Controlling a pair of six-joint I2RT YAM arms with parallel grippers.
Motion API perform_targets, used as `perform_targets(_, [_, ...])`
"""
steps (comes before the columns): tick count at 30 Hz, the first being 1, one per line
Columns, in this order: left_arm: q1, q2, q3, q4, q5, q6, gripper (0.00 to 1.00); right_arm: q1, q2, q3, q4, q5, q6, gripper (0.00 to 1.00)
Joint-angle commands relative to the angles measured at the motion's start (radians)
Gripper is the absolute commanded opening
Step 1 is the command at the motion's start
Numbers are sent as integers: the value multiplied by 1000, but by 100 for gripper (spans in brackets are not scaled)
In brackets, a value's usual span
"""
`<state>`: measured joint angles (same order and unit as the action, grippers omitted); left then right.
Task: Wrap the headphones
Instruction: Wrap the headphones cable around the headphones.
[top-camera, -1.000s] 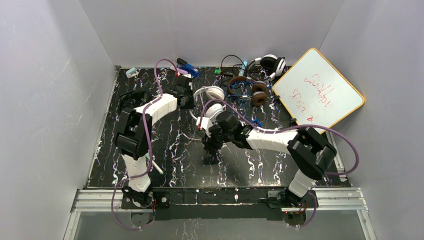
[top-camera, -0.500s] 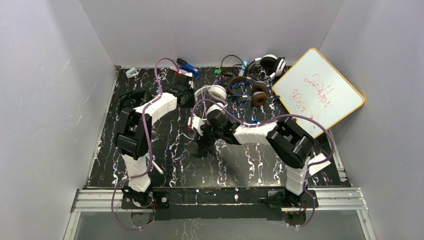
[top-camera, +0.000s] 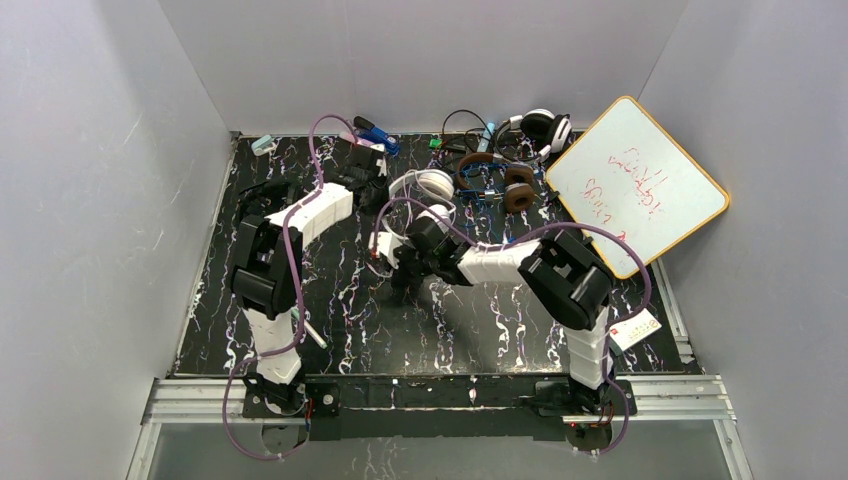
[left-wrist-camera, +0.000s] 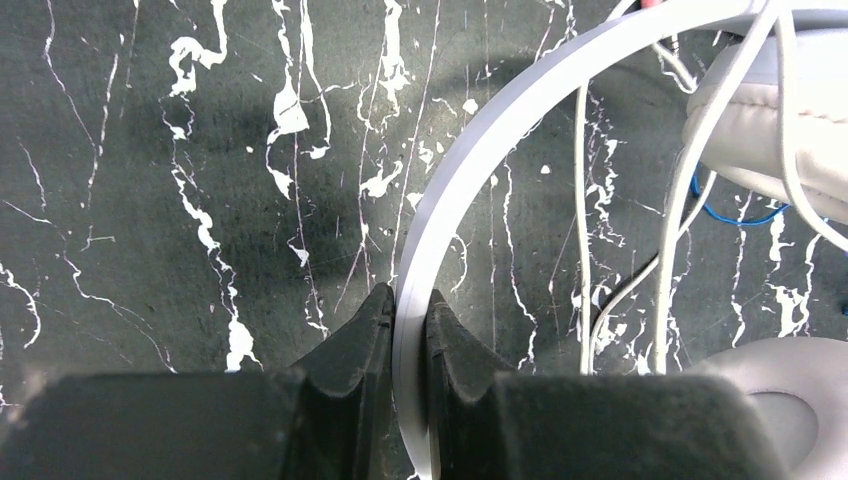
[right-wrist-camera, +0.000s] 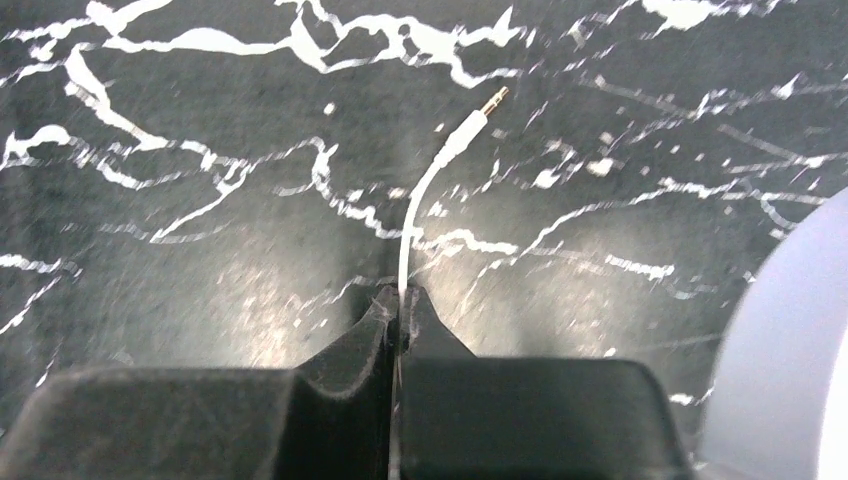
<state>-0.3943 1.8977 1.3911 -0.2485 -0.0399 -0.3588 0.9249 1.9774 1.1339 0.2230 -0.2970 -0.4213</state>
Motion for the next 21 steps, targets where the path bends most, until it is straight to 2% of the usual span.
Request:
perform_targets(1, [9,-28,114,-75,40,-9,0,26,-137,-49,-79,-38,21,3])
perform_targets(5, [12,-41,204,-200,130,-51,0,41,-265,-52,-120,-96,48,1])
perform_targets(11, [32,-87,275,-279,270,-165,0,54,-410,-88,-118,-136,132,1])
perform_targets(17, [41,-114,347,-354,219,-194,0,58,-596,-278,7,-189,218,1])
perform_targets(21, [61,-102,388,-367,219,-220,0,58,-652,-322,-10,-269,269,1])
